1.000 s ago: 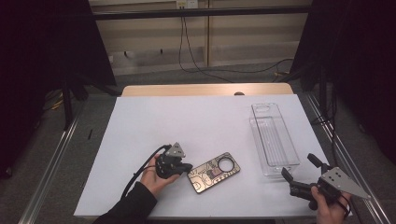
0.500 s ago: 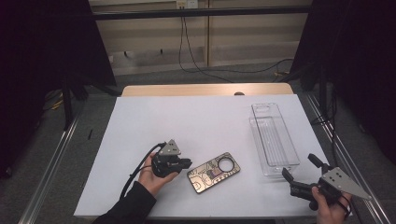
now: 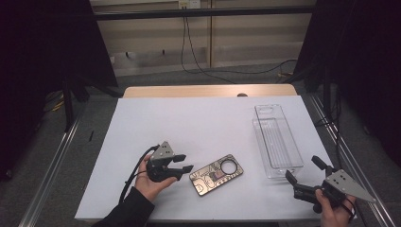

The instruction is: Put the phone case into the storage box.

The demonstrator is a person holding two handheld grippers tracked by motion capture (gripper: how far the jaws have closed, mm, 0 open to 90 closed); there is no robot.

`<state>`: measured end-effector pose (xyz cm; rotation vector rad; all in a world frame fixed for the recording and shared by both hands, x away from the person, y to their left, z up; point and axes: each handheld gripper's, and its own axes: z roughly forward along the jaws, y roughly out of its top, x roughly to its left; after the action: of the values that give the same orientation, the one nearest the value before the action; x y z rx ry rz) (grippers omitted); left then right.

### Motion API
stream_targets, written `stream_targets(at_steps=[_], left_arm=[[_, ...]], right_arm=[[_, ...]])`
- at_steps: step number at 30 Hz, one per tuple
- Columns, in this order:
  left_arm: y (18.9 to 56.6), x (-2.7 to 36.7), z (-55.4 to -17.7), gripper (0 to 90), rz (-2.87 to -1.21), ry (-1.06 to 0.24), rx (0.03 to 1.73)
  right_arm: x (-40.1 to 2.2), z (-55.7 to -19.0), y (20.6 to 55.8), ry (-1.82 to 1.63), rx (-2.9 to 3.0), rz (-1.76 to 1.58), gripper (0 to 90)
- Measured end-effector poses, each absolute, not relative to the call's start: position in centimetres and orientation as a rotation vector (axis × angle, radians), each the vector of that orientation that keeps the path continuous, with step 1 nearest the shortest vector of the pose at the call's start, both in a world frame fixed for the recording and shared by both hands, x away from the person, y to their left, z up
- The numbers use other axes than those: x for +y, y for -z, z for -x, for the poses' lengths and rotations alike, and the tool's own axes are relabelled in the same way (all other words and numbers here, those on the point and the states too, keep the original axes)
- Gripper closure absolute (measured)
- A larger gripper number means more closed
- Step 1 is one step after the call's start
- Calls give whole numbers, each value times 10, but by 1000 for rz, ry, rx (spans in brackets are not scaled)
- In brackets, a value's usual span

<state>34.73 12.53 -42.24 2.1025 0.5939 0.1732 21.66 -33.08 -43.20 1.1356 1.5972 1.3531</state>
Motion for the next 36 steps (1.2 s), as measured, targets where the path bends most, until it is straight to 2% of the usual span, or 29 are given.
stream_targets(at_steps=[4, 6, 8, 11, 15, 22, 26, 31, 36], left_arm=[[422, 124, -346, 304, -2088, -174, 603], [422, 123, -345, 236, -2085, -207, 607], [422, 121, -343, 128, -2082, -230, 607], [424, 118, -344, 60, -2093, -191, 600], [422, 113, -343, 52, -2101, -141, 572], [417, 100, -336, 60, -2138, -182, 506], [418, 92, -338, 57, -2135, -116, 481], [420, 81, -339, 53, -2157, -158, 447], [421, 70, -344, 56, -2208, -93, 399]], right_arm=[[-331, -217, 432, -1354, 1595, -1135, 0], [-331, -217, 432, -1354, 1598, -1133, 0], [-331, -217, 432, -1353, 1598, -1134, 0], [-330, -216, 432, -1355, 1597, -1134, 0], [-330, -217, 432, -1355, 1597, -1134, 0], [-330, -217, 432, -1353, 1596, -1137, 0], [-330, -217, 432, -1352, 1599, -1135, 0], [-330, -217, 432, -1352, 1599, -1136, 0], [-330, -217, 433, -1350, 1599, -1137, 0]])
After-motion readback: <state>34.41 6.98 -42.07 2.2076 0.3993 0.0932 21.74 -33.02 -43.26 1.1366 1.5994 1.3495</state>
